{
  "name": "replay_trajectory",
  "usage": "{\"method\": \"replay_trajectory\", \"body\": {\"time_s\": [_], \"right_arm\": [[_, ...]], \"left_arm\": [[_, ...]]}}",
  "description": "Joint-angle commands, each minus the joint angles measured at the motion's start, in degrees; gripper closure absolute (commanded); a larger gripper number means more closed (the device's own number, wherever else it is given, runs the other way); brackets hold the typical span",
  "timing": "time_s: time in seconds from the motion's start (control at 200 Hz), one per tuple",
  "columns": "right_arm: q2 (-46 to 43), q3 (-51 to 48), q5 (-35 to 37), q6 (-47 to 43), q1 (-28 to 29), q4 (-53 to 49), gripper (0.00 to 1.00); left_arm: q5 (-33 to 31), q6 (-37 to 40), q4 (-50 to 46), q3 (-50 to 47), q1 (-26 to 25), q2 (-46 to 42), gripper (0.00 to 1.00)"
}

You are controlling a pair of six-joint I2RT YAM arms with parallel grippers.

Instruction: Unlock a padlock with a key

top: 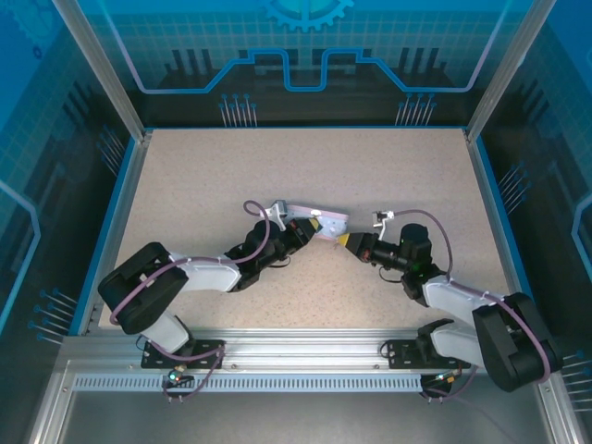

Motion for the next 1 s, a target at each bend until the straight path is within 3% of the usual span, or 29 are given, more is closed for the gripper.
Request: {"method": "replay_trajectory", "body": {"time_s": [0.0, 0.995], "right_arm": [[2.0, 1.5, 0.6, 0.2, 0.5, -0.2, 1.00], [11.7, 6.6, 1.3, 0.2, 3.3, 5.2, 1.00]], "left_arm": [[-1.0, -1.7, 6.2, 2.0, -0.4, 0.3, 1.00], [0.4, -2.3, 8.1, 3.1, -0.8, 2.6, 1.00]]}}
